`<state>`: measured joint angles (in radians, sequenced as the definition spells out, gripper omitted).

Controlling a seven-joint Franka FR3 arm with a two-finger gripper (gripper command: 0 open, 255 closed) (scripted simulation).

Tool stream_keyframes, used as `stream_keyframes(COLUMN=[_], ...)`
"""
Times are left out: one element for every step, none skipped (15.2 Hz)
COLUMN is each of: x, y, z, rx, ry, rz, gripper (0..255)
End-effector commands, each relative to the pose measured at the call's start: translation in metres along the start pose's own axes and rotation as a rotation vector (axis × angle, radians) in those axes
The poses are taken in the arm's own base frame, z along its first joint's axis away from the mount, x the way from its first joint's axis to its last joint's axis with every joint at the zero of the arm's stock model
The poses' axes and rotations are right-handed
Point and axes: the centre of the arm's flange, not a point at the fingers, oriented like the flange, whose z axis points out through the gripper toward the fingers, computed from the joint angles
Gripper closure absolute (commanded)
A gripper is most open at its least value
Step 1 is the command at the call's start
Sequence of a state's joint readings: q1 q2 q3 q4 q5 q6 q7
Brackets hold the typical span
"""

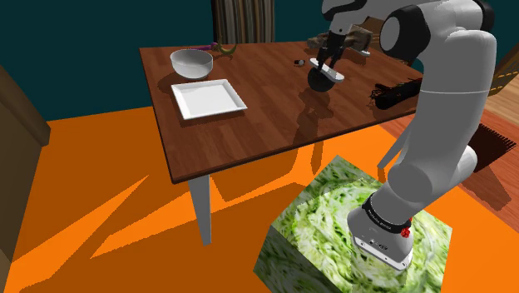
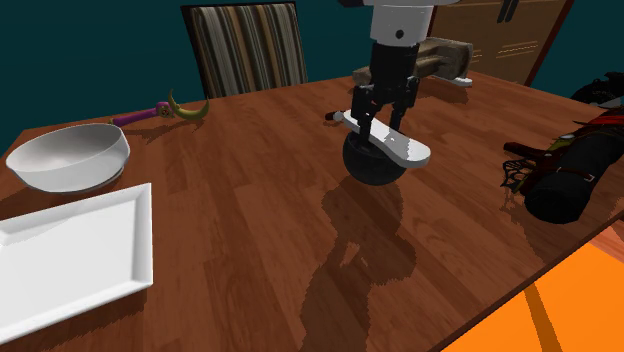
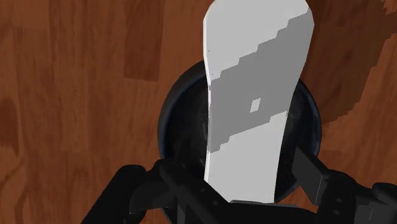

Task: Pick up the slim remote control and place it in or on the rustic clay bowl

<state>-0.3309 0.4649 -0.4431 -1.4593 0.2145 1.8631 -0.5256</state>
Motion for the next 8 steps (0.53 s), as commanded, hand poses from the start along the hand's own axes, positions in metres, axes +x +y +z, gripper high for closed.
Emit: stream_keyframes(x=[0.0, 0.0, 0.0, 0.0, 0.0, 0.0, 0.0, 0.0], y=[0.0, 0.0, 0.0, 0.0, 0.0, 0.0, 0.0, 0.0], z=[0.0, 0.0, 0.0, 0.0, 0.0, -0.013, -0.026, -0.039], rx=[0.0, 0.0, 0.0, 0.0, 0.0, 0.0, 0.0, 0.0], ry=[0.0, 0.0, 0.0, 0.0, 0.0, 0.0, 0.0, 0.0], rz=[0.0, 0.0, 0.0, 0.0, 0.0, 0.0, 0.0, 0.0], gripper=[0, 0, 0, 0, 0, 0, 0, 0])
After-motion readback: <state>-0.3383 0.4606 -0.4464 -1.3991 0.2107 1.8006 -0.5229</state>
